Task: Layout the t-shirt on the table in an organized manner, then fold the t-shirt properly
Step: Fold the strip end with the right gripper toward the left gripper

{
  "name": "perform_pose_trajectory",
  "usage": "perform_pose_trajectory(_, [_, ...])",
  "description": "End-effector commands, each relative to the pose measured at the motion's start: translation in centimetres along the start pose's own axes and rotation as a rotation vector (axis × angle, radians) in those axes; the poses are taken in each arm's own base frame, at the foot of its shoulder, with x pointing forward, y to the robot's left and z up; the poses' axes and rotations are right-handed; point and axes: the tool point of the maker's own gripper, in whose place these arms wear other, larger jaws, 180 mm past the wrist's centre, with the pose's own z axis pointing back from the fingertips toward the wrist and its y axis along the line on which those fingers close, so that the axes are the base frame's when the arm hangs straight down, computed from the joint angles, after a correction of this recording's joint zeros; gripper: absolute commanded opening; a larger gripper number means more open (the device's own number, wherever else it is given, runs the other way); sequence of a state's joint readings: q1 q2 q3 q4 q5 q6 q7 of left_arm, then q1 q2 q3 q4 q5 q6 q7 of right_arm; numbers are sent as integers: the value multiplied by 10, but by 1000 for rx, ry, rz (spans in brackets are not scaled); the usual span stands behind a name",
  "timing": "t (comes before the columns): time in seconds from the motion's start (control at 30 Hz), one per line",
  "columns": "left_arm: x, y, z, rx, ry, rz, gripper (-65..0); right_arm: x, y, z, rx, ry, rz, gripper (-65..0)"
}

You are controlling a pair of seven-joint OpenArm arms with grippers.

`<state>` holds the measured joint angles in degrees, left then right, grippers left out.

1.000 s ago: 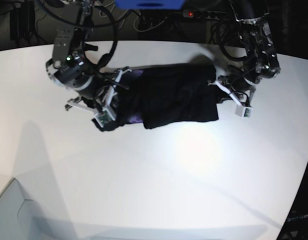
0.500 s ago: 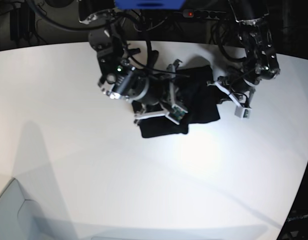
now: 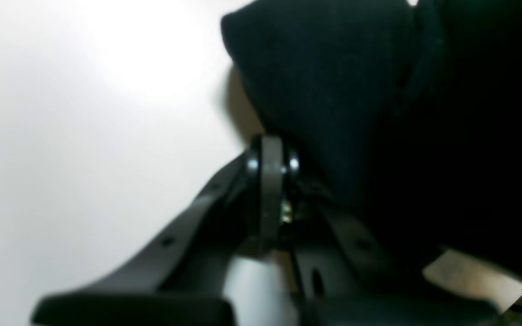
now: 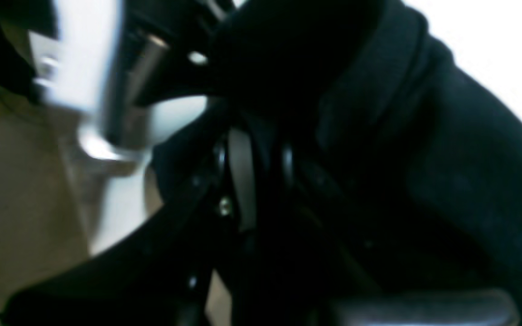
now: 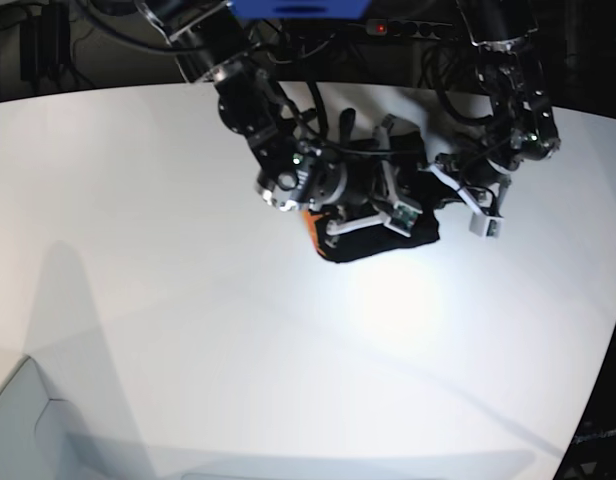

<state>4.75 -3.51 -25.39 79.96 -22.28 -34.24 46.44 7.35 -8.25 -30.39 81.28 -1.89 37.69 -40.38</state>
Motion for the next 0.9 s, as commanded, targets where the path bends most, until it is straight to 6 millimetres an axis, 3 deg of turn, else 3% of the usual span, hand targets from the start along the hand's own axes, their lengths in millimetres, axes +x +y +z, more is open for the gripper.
perform_pose_trajectory(0.0, [-5,6,3,26,37,-14,-649,22,-6,1,-5,-67,7,-650])
perform_pose_trajectory(0.23, [12,2,10,34,-7,-54,-649,17,-16,-6,-2,-36,8,-650])
perform_pose_trajectory(0.7, [1,2,11,36,14,-44,-649,38,-37,1,-43,-61,55,-650])
perform_pose_trajectory(0.87, [1,2,11,36,13,-45,-649,36,-47,4,-60,-54,68,-650])
